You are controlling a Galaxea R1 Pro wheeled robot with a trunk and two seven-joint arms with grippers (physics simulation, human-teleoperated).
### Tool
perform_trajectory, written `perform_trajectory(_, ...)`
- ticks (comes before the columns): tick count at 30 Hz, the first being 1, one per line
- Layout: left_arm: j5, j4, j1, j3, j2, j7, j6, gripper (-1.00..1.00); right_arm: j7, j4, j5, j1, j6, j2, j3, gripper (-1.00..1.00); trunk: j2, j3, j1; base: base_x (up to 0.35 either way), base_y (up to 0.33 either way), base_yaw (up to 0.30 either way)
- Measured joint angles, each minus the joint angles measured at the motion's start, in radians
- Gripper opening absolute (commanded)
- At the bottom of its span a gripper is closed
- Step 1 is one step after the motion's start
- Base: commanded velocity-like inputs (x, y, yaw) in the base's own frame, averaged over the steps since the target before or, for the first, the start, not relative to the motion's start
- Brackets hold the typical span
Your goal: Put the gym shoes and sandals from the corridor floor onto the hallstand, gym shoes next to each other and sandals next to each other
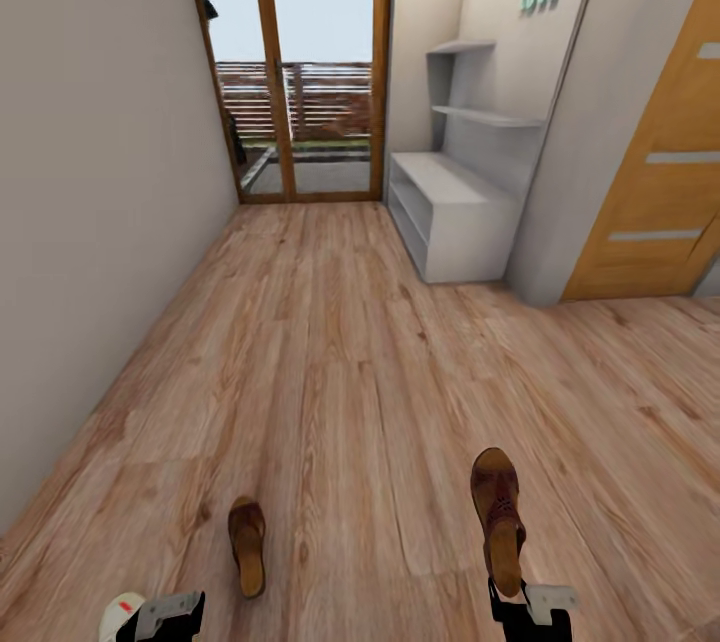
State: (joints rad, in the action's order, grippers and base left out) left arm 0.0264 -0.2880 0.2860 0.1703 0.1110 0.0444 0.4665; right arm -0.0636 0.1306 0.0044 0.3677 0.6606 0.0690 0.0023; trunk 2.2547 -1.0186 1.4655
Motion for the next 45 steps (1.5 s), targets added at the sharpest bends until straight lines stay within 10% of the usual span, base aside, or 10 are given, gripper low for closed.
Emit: perform_trajectory(45,0.0,0.0,-0.002,-0.002,-0.001,0.001,0.001,1.0,0.0,0.0,0.0,0.0,0.0,-0.001,0.0,-1.0,0.0,-0.012,0.001,0.111,-0.093,0.166)
